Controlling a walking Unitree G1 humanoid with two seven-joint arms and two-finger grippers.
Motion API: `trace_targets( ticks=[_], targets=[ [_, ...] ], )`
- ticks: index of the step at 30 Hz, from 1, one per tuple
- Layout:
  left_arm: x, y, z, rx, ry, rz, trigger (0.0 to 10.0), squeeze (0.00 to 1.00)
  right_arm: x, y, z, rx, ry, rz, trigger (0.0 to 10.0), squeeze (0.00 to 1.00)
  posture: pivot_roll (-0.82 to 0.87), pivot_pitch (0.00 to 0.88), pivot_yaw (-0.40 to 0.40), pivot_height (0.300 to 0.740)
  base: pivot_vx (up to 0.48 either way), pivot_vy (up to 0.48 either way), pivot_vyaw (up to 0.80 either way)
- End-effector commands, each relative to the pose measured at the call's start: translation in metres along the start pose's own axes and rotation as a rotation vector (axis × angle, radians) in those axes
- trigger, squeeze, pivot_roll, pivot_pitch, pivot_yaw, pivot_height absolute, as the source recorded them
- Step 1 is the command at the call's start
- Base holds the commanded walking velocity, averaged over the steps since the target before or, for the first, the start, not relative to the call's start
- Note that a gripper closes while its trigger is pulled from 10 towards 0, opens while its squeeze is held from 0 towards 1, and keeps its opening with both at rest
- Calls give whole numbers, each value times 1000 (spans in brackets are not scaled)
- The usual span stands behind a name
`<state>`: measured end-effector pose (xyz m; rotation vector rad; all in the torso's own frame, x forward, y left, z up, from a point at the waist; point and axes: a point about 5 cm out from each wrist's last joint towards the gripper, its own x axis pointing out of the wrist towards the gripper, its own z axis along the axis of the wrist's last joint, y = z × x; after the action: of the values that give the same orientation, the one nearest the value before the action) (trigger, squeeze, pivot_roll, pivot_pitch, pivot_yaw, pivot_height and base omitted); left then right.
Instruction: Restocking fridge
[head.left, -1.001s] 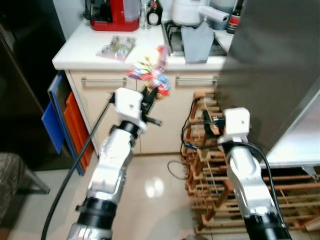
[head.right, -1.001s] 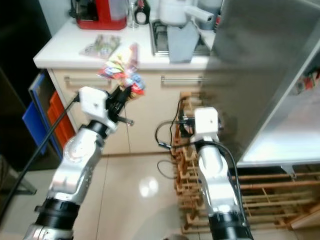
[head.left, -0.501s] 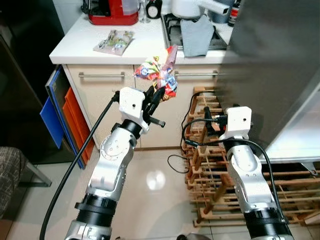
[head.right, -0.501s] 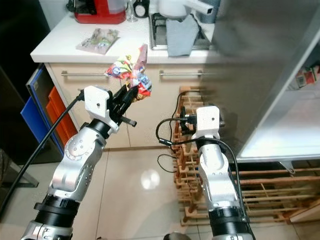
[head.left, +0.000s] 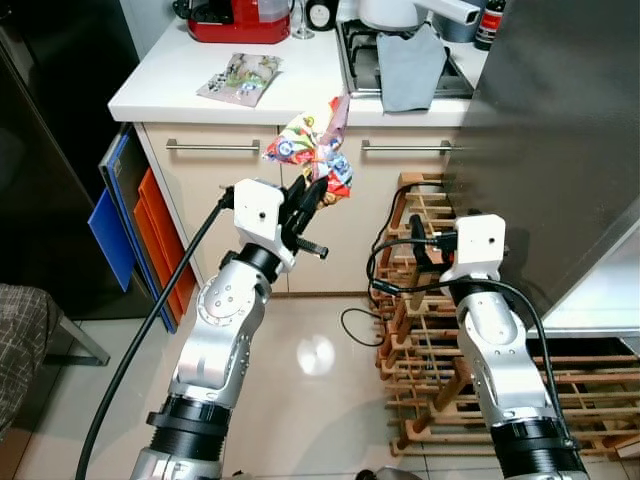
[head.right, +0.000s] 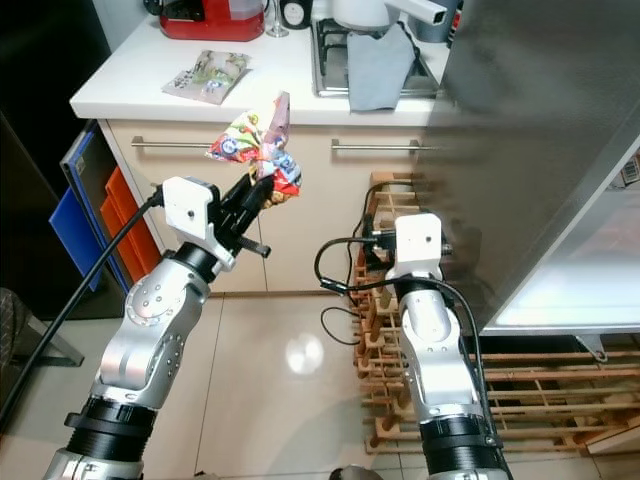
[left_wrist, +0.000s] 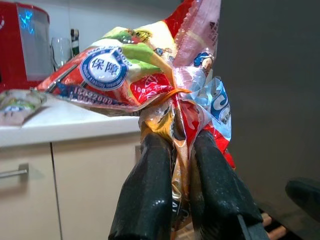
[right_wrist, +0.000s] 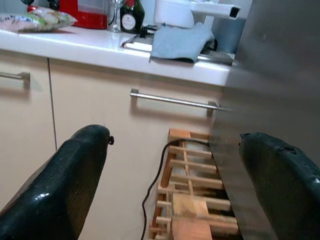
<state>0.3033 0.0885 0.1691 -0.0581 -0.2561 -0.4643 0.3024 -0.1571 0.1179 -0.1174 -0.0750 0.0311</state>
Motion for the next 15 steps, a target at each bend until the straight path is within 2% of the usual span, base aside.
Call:
trace_targets(
  ticks=[1, 6, 7, 15],
  targets=[
    [-1, 1, 0, -9, -5, 7, 10000, 0, -1, -2, -2, 9, 2, -3, 10000, 0, -108, 0, 8, 740, 0, 0, 0],
    [-1, 0, 0, -16, -10, 1, 10000, 0, -1, -1, -2, 8, 4, 1, 10000, 0, -109, 0, 5, 740, 0, 0, 0],
    [-3, -4, -1, -30, -10, -28, 10000, 0, -2, -2, -3, 5, 7, 4, 10000, 0, -111, 0, 0, 740, 0, -480, 0],
    [-3, -8, -1, -43, -10, -54, 10000, 0, -3, -6, -7, -1, 24, -3, 10000, 0, -116, 0, -1, 740, 0, -477, 0]
  ],
)
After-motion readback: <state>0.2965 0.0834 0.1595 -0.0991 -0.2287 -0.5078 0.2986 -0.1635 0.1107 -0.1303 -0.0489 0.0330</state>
